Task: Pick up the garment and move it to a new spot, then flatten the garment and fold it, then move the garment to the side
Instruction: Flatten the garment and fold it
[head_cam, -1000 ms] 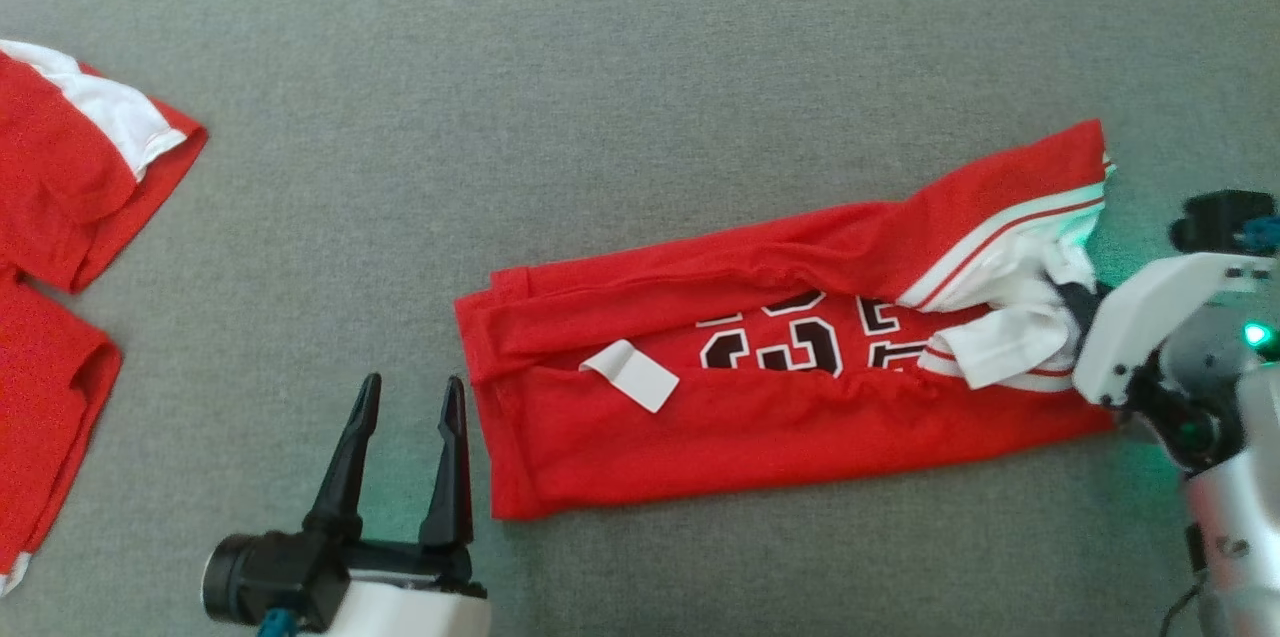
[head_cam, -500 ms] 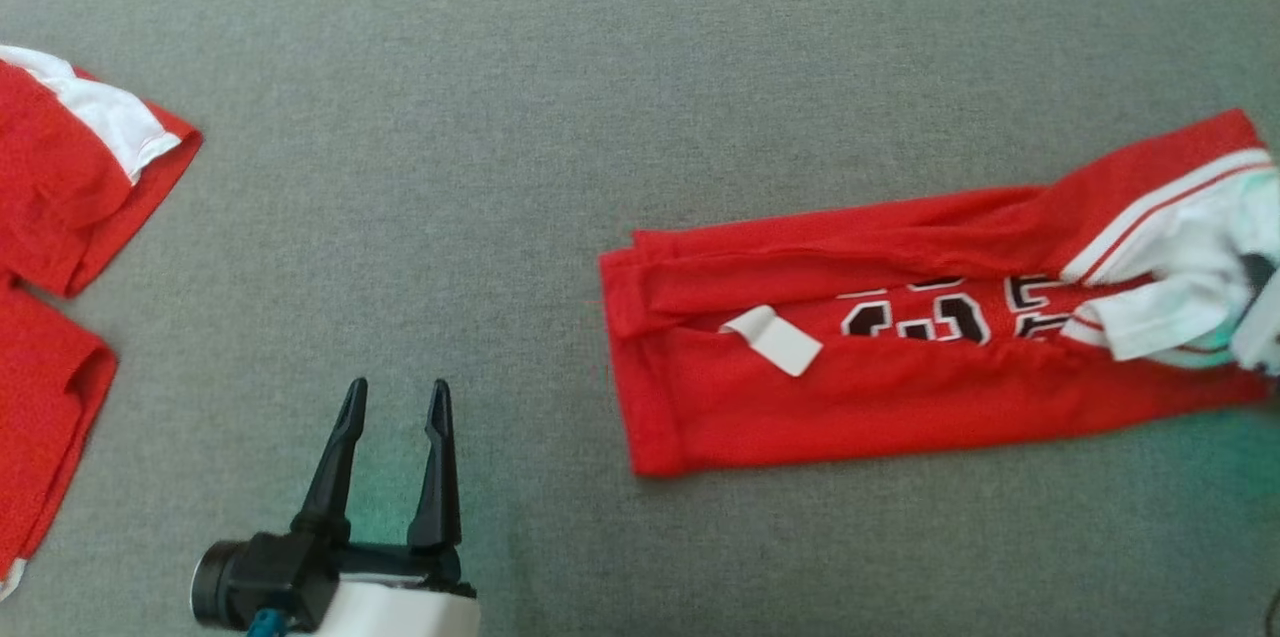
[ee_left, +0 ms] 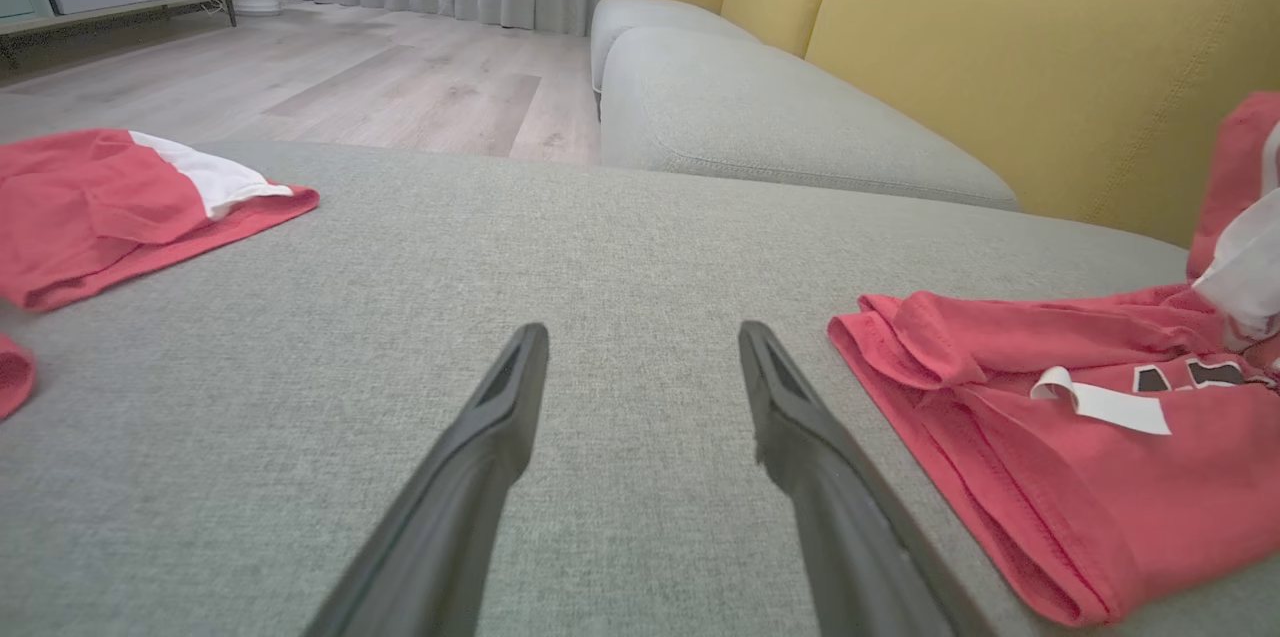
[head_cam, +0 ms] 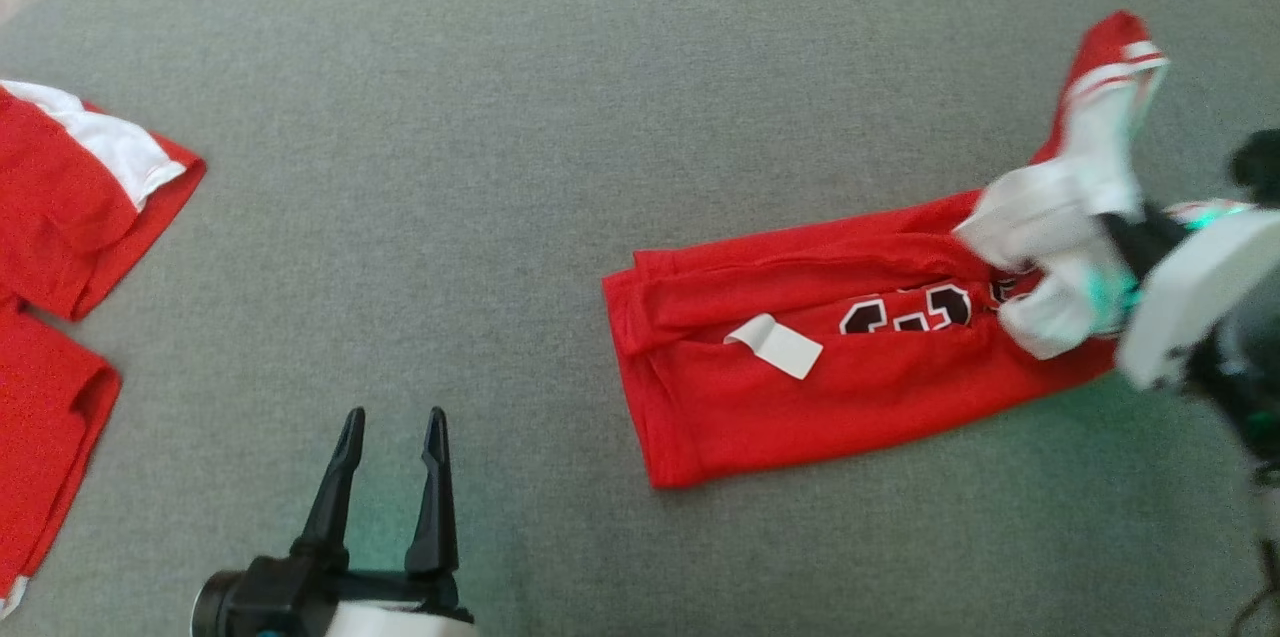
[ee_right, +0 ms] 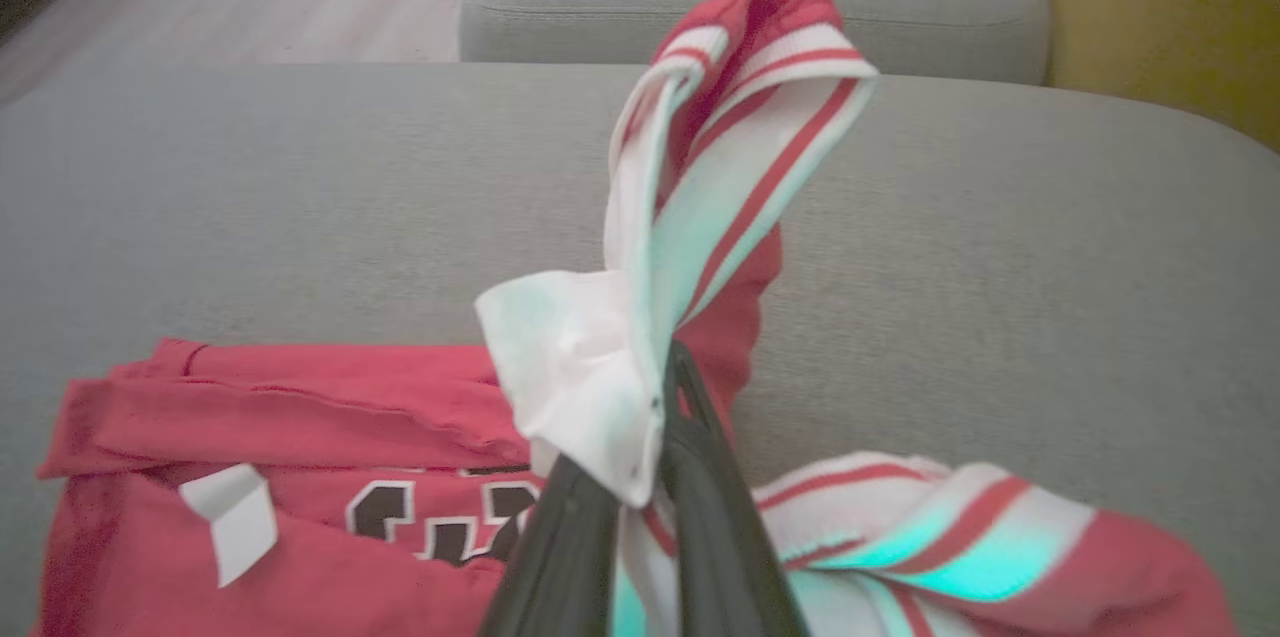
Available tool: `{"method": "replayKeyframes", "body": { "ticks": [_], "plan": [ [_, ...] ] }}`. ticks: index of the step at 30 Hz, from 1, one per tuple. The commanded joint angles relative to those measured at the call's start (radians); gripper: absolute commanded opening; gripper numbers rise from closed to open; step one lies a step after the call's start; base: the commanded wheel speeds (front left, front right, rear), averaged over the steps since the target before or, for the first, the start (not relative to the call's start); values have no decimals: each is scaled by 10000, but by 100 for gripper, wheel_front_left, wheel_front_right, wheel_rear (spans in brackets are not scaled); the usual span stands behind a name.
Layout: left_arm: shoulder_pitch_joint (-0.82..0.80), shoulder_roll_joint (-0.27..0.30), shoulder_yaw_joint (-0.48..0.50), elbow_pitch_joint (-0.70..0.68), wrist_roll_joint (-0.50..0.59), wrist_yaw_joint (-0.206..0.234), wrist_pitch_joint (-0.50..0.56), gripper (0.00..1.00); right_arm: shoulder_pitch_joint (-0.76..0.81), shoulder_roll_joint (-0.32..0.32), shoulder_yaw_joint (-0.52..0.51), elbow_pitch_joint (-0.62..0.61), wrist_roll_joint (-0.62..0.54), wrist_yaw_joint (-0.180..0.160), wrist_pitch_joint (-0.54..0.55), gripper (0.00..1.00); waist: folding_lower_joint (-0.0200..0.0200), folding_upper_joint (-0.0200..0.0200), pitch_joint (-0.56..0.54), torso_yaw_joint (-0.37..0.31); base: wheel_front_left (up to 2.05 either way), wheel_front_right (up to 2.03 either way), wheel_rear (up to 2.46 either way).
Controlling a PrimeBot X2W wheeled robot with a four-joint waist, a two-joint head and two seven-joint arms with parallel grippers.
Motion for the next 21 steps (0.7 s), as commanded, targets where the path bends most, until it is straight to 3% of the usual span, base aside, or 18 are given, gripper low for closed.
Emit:
{"method": "replayKeyframes", "body": {
  "ticks": [1,6,12,21],
  "plan": [
    [-156,-31,401,-280,-32,-47,-95,100,-69,12,408,-681,96,-19,129,0,2,-1,-14,-9,0,0,0],
    [-208,-31,457,-313,-151,43,-95,100,240,1034,1840,-1074,72,-19,190,0,2,-1,12,-1,0,0,0],
    [-228,-31,289,-241,-121,3,-95,100,325,2604,3119,-358,-162,-19,-476,0,2,-1,100,82,0,0,0],
    [-428,-31,372,-107,-53,-90,-95,100,36,3225,3851,1139,-186,-19,-1557,0,2,-1,74,373,0,0,0]
  ]
}}
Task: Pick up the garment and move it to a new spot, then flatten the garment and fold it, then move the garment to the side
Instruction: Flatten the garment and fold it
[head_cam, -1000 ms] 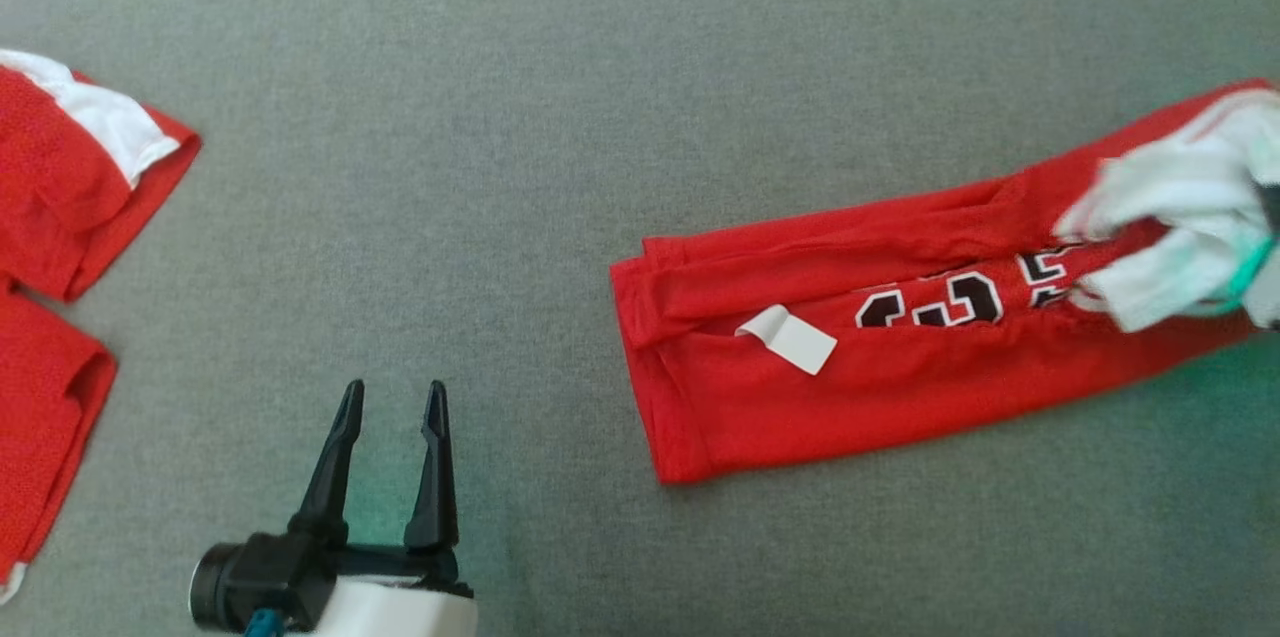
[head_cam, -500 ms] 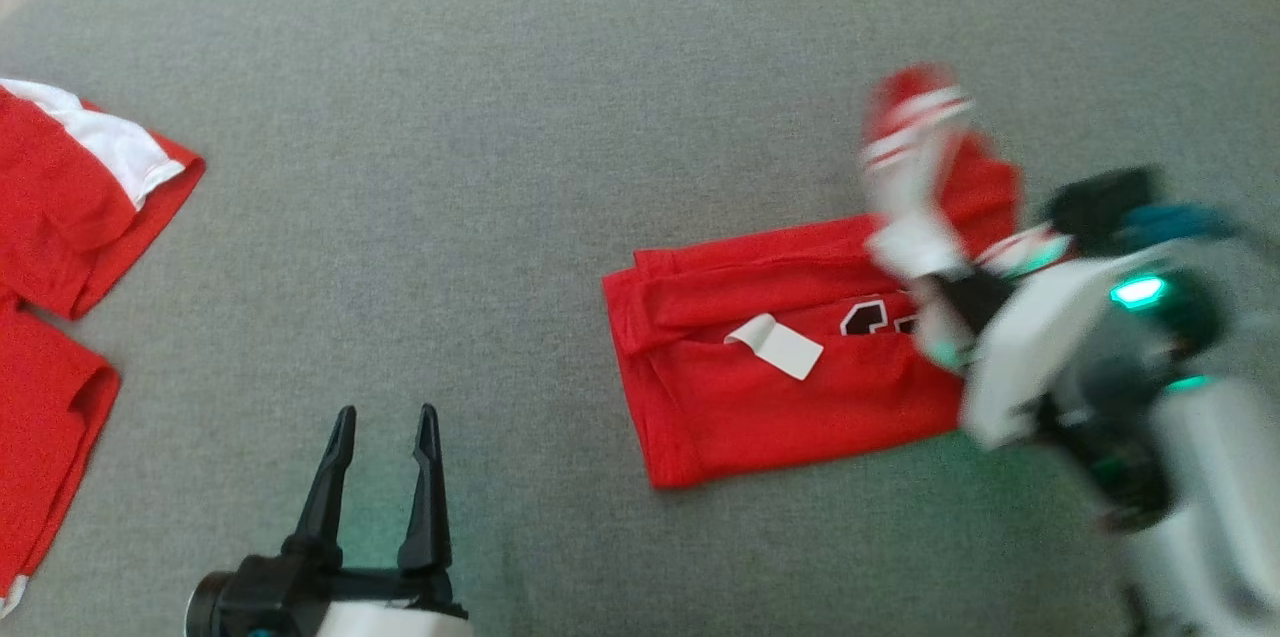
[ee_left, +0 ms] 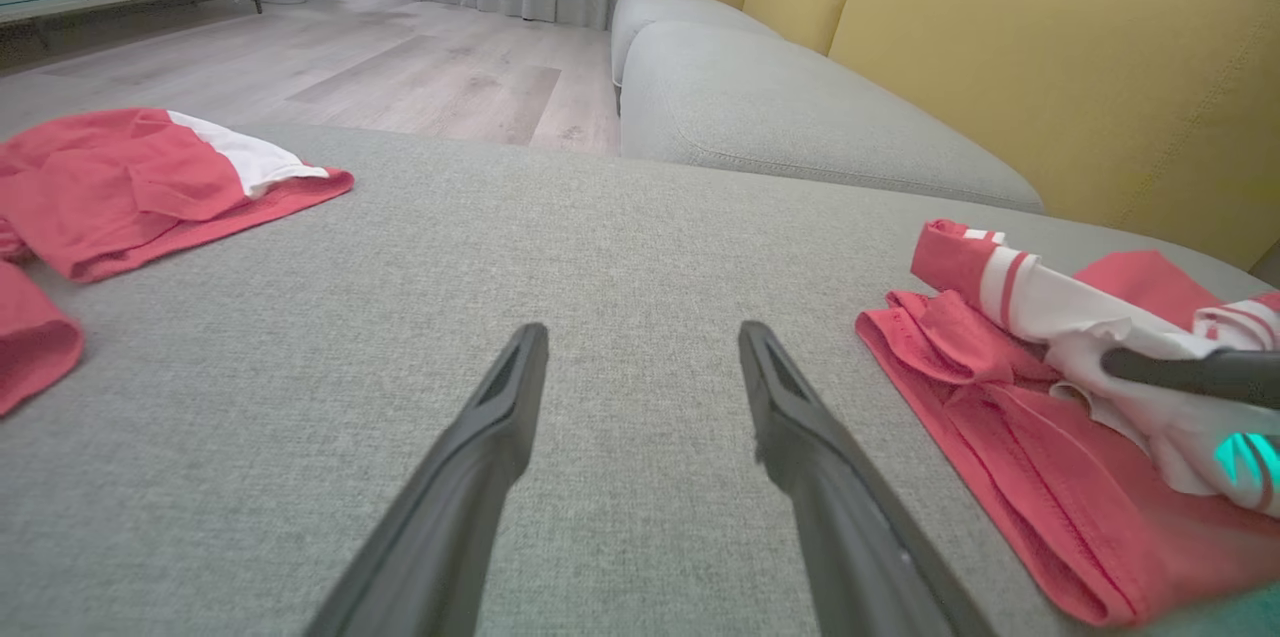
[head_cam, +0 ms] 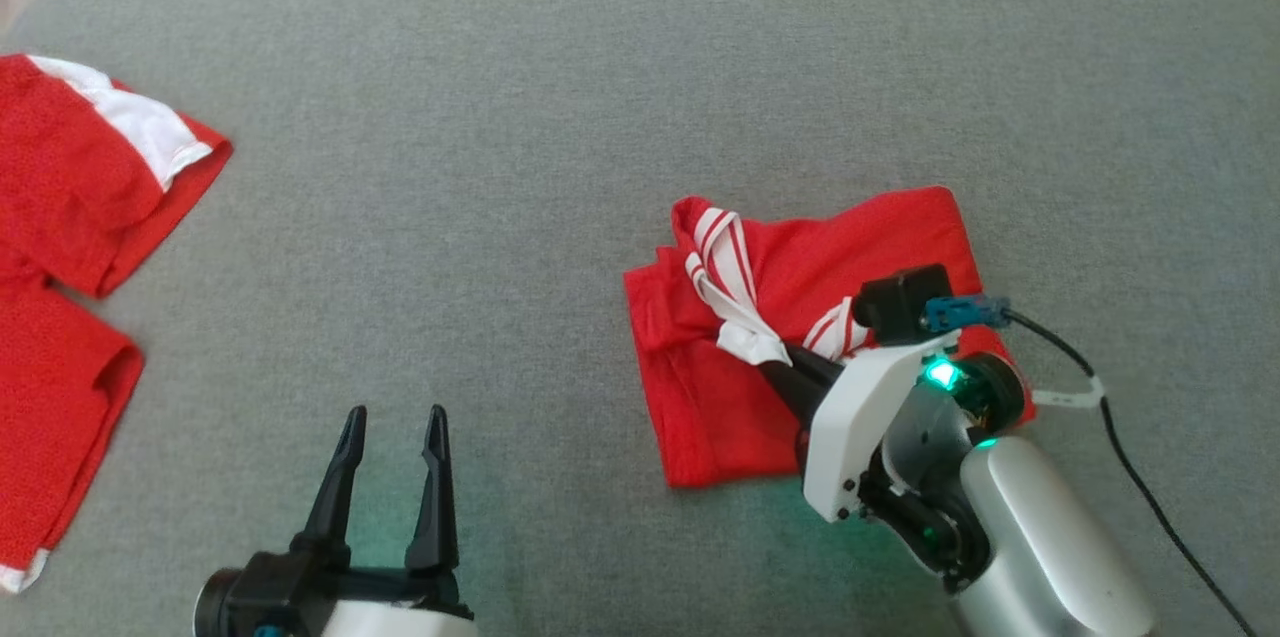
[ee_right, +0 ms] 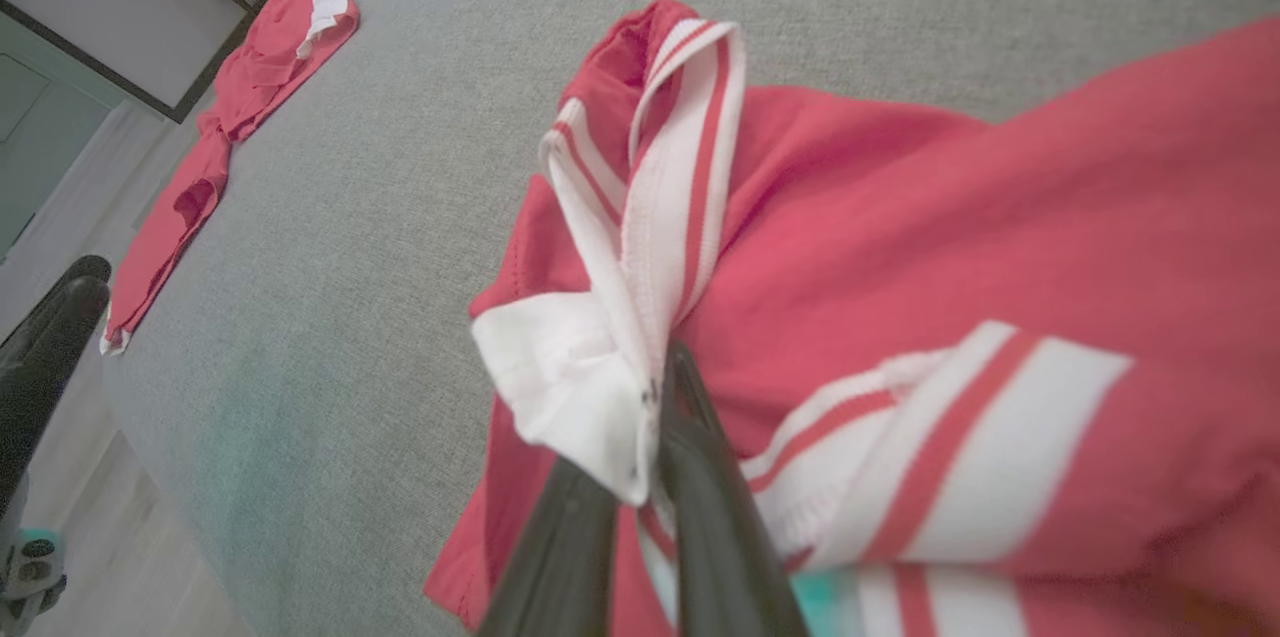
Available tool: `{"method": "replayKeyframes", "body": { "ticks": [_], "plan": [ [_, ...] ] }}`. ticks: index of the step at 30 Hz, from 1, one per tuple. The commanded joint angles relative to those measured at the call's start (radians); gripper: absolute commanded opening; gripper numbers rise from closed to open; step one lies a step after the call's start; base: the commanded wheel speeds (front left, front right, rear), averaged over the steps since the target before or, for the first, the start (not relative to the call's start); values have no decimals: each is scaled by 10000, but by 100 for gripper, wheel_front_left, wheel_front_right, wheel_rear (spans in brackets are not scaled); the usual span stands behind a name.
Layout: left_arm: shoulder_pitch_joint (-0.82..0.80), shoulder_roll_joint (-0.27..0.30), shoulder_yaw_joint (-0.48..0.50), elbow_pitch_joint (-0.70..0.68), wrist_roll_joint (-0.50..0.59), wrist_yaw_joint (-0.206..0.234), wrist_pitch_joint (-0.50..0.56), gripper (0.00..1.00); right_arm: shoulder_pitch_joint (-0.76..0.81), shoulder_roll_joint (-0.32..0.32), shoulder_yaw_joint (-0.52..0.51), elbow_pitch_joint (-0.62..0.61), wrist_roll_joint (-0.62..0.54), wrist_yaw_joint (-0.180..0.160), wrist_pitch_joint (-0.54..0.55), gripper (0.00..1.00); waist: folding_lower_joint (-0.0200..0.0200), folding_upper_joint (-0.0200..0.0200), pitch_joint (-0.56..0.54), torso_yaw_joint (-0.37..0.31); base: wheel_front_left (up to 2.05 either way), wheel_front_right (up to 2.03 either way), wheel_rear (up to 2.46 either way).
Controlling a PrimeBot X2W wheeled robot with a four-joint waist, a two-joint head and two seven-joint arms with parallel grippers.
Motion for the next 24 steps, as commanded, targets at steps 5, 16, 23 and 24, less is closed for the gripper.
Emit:
{"method": "replayKeyframes", "body": {
  "ticks": [5,16,23,24],
  "plan": [
    [-248,-31,294,-176,75,-3,-95,100,-606,226,643,70,741,-17,-673,0,0,0,-114,74,0,0,0],
    [-235,-32,145,-73,134,27,-95,100,-1018,229,1584,708,2069,-17,-1525,100,0,0,-204,45,0,0,0],
    [-147,-32,276,-52,193,23,-95,100,-1091,230,1681,414,3039,-17,-2629,100,0,0,-301,-64,0,0,0],
    [-143,-32,296,-57,196,20,-95,100,-1081,230,1622,317,3052,-17,-2804,100,0,0,-321,-80,0,0,0]
  ]
}}
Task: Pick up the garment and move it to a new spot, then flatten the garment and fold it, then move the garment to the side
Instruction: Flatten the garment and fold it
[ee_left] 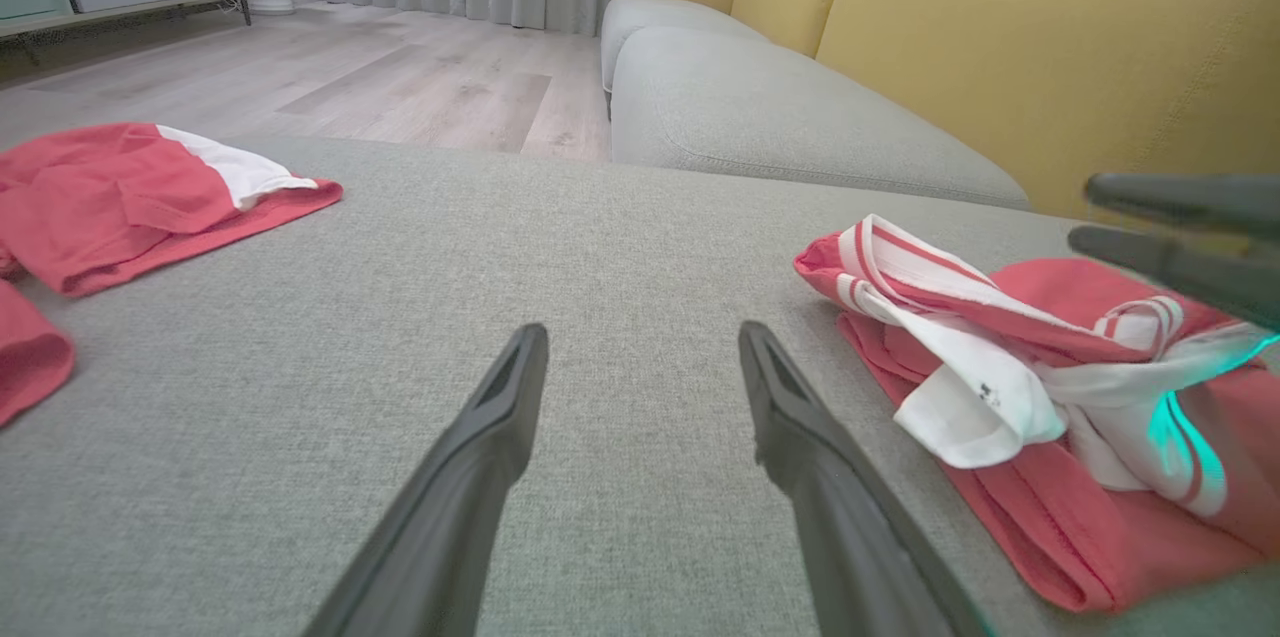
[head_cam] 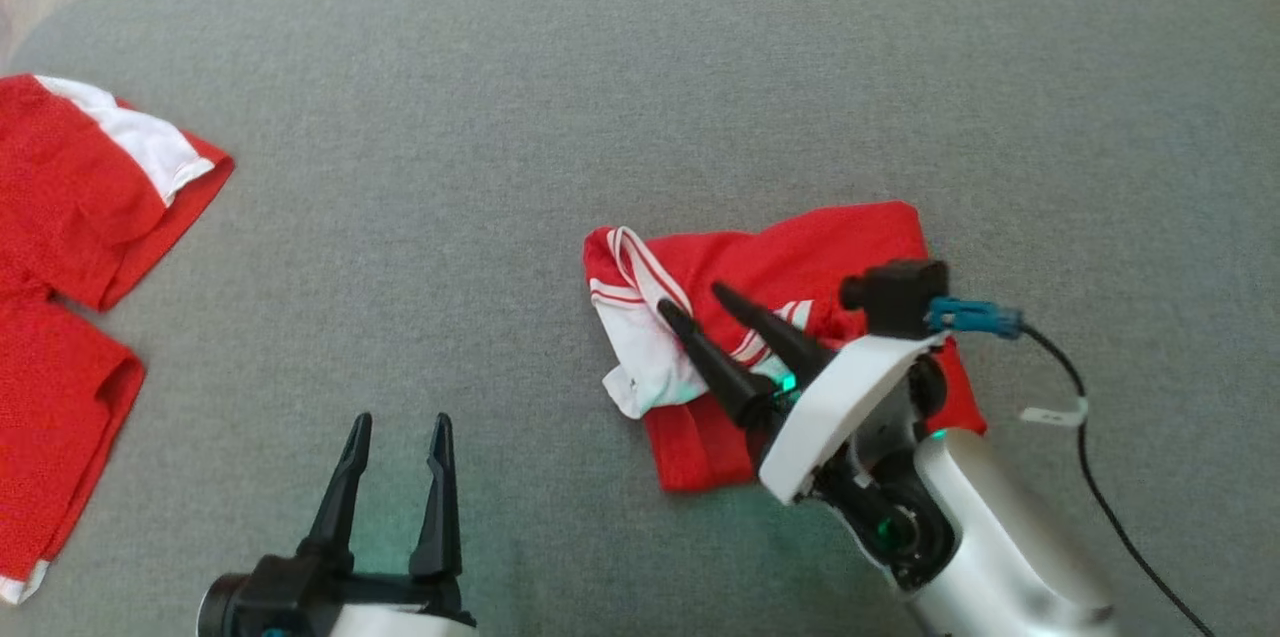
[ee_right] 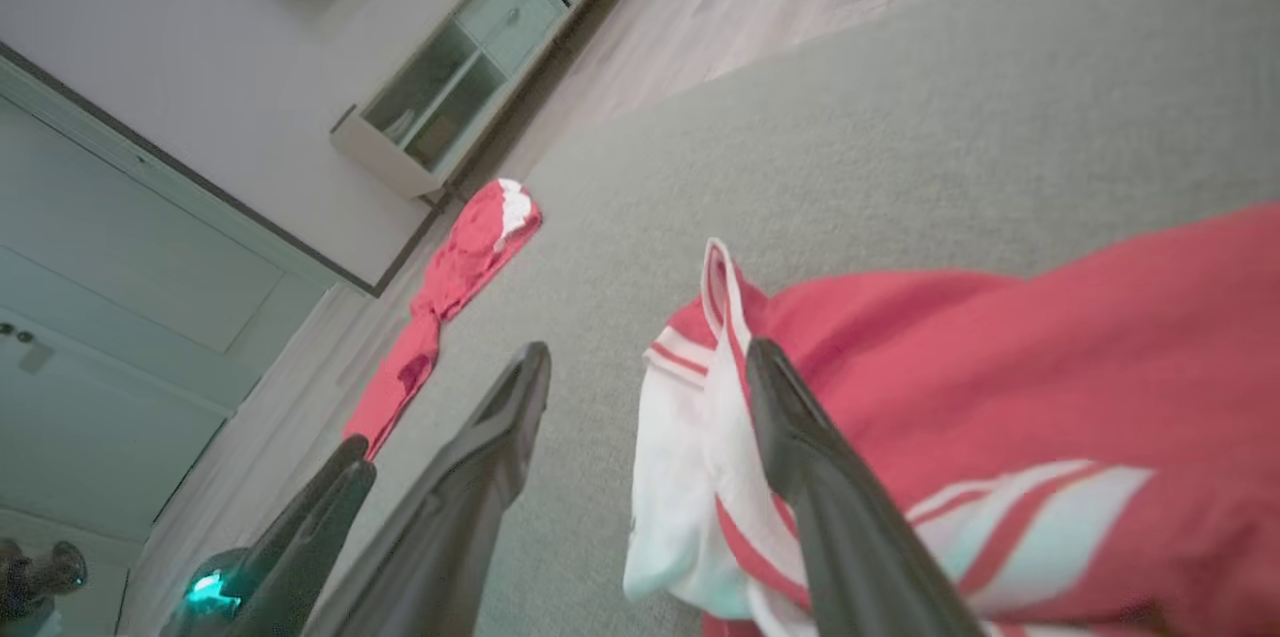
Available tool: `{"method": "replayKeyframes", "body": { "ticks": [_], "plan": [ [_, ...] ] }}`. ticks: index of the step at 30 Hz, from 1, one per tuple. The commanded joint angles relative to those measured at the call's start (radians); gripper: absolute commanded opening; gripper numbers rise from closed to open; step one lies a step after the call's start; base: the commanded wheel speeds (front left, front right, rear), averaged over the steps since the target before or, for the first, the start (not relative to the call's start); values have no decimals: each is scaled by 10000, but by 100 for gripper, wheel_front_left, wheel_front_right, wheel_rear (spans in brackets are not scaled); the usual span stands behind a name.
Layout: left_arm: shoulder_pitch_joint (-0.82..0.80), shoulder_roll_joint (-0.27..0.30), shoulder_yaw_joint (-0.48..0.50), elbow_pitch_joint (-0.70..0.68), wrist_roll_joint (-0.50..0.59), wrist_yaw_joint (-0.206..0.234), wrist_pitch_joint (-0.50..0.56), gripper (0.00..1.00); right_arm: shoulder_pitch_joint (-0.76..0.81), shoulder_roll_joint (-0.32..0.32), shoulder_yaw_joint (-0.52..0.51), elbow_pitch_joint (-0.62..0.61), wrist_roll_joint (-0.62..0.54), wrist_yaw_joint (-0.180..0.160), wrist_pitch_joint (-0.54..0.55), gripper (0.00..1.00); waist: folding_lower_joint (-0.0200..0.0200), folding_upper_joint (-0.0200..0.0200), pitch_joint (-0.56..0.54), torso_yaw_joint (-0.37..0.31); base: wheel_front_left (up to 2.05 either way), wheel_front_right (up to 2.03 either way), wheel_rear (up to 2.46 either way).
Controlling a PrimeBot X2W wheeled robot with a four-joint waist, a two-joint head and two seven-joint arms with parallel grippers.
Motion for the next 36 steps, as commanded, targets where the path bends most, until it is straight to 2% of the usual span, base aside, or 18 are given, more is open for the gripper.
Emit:
{"method": "replayKeyframes", "body": {
  "ticks": [1,7,11,15,20,24,30,36],
  "plan": [
    [-152,-32,376,-261,52,18,-95,100,-412,219,10,-554,-32,-7,-340,100,0,0,-43,-41,0,0,0],
    [-84,-32,505,-300,146,0,-95,100,120,152,-1363,-1657,-1149,-7,-817,100,0,0,-280,-254,0,0,0],
    [2,-32,591,-290,194,-13,-95,100,673,-234,-2441,-2403,-1539,-7,-948,100,0,0,-535,-407,0,0,0],
    [75,-32,651,-315,200,-26,-95,100,1207,-978,-3490,-2686,-2214,-7,-1309,100,0,0,-735,-468,0,0,0],
    [164,-32,691,-261,225,-36,-95,100,1805,-1841,-4474,-2043,-3864,-7,-2502,100,0,0,-933,-468,0,0,0],
    [284,-32,795,-109,305,-18,-95,100,2225,-2042,-4577,-969,-4952,-7,-3599,100,0,0,-1126,-414,0,0,0],
    [425,-32,985,57,350,-25,-95,100,2604,-1782,-4736,181,-5273,-7,-4607,100,0,0,-1389,-277,0,0,0],
    [639,-32,1198,5,358,17,-95,100,2696,-1493,-4804,742,-5332,-7,-5055,100,0,0,-1570,-204,0,0,0]
  ]
}}
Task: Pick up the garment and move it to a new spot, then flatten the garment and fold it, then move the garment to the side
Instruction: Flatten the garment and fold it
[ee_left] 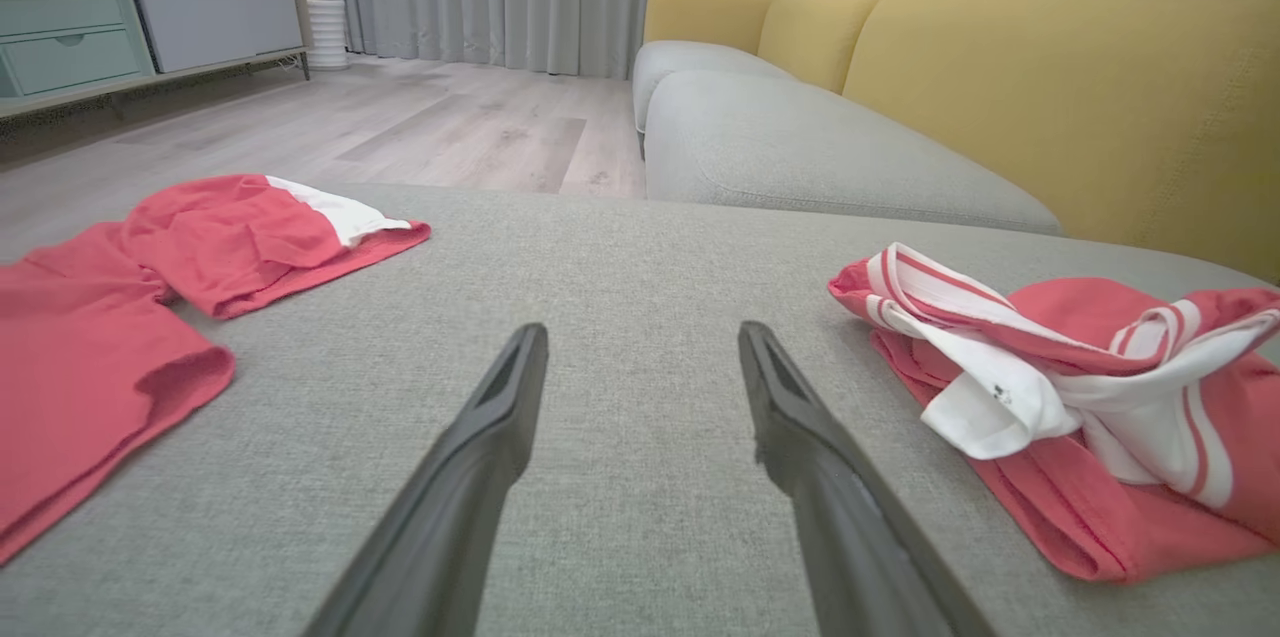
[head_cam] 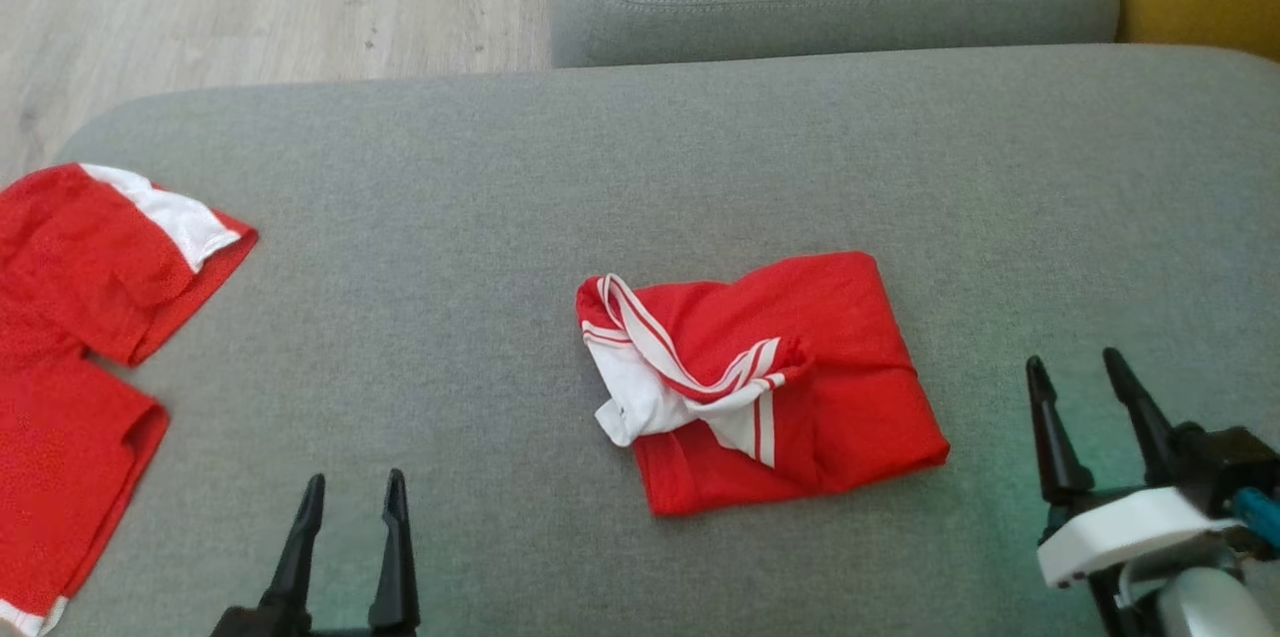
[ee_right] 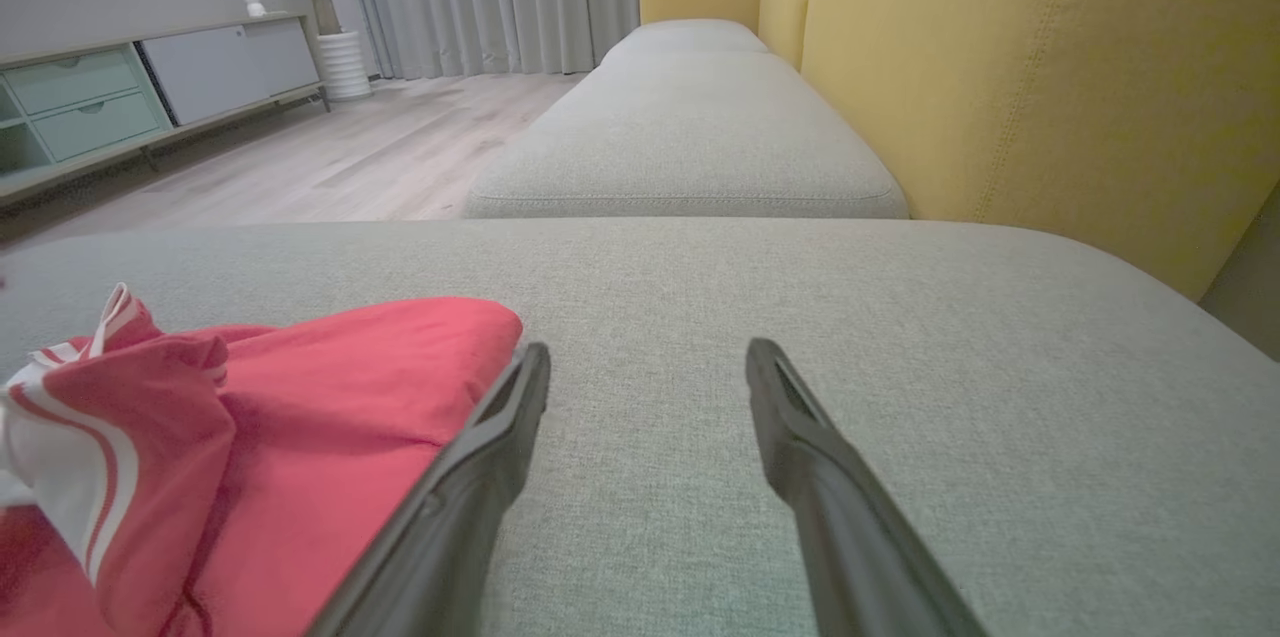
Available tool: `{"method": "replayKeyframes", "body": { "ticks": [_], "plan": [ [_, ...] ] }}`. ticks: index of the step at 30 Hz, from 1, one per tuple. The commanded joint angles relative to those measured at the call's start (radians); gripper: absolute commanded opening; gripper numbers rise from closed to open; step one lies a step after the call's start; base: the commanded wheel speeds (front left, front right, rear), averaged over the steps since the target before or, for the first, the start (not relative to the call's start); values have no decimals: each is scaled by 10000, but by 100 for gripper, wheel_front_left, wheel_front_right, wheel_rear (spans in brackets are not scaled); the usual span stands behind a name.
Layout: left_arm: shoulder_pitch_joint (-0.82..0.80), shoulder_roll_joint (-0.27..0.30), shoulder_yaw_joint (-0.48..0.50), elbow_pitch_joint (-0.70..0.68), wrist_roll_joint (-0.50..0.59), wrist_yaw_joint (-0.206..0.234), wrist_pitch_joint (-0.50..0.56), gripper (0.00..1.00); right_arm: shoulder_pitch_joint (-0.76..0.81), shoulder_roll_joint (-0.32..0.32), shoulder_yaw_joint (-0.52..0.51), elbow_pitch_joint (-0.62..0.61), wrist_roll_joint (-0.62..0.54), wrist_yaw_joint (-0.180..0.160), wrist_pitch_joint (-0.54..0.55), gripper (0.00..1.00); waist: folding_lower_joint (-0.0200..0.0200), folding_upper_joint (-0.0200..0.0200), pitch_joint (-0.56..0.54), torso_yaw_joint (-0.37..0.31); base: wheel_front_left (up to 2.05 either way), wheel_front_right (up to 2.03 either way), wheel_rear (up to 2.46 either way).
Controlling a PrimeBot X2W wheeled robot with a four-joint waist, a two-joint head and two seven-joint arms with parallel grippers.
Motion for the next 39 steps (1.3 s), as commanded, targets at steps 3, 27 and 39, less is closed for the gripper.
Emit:
{"method": "replayKeyframes", "body": {
  "ticks": [3,27,39],
  "plan": [
    [-19,-34,444,-340,121,2,-95,100,-281,-70,301,-249,-13,-7,-225,100,0,0,-54,56,0,0,0],
    [-655,-34,314,-352,123,-118,-95,100,-3167,441,4715,2990,679,-7,-11,0,0,0,819,786,0,0,0],
    [-612,-34,289,-347,-4,-18,-95,100,-2842,1101,7248,3150,1494,-7,4,0,0,0,712,882,0,0,0]
  ]
}}
